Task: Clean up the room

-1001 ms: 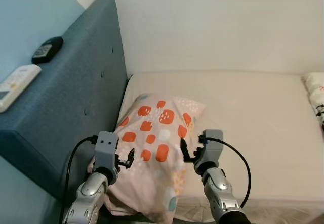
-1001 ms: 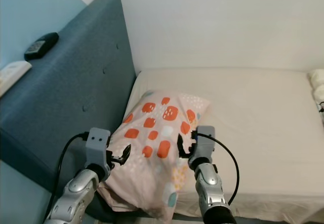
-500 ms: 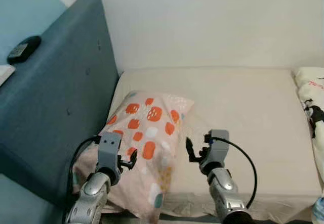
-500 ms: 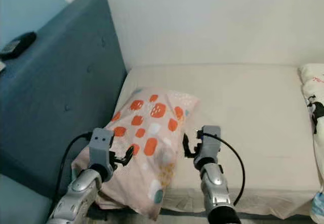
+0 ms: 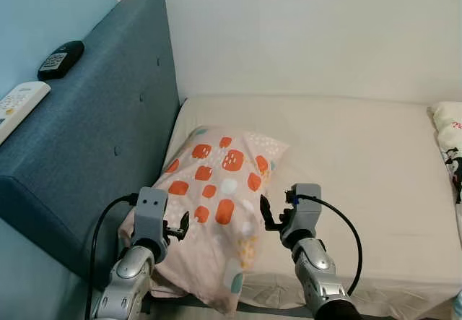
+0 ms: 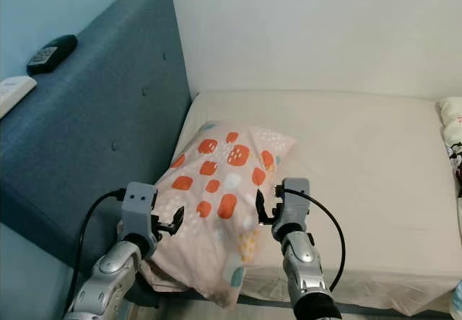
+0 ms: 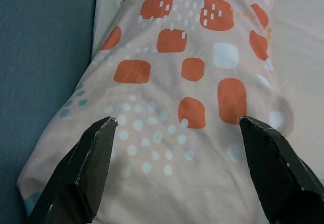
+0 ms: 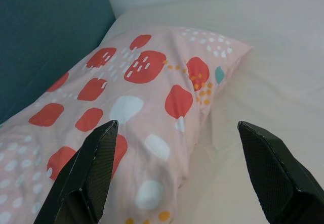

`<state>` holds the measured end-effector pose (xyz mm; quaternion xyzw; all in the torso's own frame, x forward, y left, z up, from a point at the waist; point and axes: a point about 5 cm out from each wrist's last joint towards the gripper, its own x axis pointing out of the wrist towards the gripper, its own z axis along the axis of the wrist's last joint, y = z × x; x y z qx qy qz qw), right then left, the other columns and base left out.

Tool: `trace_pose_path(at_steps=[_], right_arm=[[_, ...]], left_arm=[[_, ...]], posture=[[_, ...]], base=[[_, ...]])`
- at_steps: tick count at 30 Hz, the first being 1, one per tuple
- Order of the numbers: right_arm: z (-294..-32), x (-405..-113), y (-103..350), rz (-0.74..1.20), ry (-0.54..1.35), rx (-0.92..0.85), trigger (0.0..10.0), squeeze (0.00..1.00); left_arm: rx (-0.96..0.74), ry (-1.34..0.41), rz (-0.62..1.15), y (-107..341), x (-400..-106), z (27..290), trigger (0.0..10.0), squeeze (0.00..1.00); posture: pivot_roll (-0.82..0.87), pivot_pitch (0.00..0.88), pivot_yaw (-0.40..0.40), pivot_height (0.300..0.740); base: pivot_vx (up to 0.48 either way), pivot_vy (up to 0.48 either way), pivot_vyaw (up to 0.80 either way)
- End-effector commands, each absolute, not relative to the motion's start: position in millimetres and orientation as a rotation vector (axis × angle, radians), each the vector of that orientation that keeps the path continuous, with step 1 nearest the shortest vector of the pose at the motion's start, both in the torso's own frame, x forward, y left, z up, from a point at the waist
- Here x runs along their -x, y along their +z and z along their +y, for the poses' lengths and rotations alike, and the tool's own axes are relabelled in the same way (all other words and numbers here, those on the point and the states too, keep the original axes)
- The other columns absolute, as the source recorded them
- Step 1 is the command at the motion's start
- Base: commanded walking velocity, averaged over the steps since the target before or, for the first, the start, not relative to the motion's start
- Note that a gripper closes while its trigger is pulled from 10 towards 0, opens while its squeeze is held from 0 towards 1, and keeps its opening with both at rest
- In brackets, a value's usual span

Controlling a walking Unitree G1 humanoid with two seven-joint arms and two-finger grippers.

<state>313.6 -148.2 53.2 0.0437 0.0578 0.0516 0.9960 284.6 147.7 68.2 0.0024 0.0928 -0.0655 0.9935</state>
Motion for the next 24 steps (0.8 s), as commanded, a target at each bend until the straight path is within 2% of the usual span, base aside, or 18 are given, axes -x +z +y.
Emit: trace_pose_path(at_steps=[1, 12, 24], right_arm=[[-143.2, -313.0, 49.9, 0.139, 0.125, -0.083, 10.0, 0.00], [-143.5, -314.6, 51.8, 0.133, 0.125, -0.085, 10.0, 0.00], [-144.2, -314.7, 51.7, 0.134, 0.126, -0.085, 10.0, 0.00]], left_arm=[[-0.009, -0.113, 0.220, 62.2, -280.3, 150.8, 10.0, 0.00], [0.005, -0.107, 0.272, 58.3, -277.6, 149.9, 10.0, 0.00], [-0.035, -0.145, 0.250, 61.3, -278.3, 147.2, 10.0, 0.00]], posture=[[0.05, 0.140, -0.007, 0.730], [0.05, 0.147, -0.005, 0.730], [0.05, 0.140, -0.007, 0.730]], base=[[0.000, 0.000, 0.80], [0.000, 0.000, 0.80], [0.000, 0.000, 0.80]])
